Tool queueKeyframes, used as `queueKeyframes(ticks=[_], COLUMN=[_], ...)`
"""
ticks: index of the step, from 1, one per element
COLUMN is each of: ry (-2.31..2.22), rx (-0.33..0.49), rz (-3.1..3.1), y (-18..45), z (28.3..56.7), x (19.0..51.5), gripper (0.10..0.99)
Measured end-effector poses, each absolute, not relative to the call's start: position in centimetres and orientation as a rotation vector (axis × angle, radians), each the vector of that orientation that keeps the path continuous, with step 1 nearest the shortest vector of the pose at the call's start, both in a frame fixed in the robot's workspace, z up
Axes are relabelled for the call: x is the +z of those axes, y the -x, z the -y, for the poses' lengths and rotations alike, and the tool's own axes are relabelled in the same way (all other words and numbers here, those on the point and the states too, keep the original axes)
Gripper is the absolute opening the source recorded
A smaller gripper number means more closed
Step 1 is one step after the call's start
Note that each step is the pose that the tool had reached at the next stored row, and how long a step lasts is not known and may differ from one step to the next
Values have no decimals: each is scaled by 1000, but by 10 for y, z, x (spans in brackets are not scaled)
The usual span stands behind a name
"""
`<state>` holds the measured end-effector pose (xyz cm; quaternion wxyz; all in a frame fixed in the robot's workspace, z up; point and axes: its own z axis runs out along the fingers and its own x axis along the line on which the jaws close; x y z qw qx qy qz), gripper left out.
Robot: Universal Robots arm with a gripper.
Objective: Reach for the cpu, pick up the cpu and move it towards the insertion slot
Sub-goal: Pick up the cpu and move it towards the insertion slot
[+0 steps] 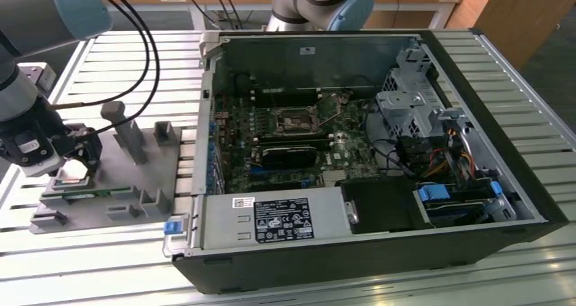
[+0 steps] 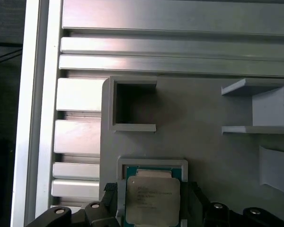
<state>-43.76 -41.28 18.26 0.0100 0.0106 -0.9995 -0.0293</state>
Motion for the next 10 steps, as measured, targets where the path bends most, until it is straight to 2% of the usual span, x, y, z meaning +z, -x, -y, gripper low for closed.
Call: queueKeyframes(ticks=[4, 5, 6, 10], ry=[-29, -28, -27, -25], rx=[-90, -90, -90, -86], rz=[3120, 3120, 3120, 3121], y=[438, 438, 438, 438], z=[413, 413, 413, 413], x=[182, 182, 182, 182], gripper=[694, 678, 608, 592])
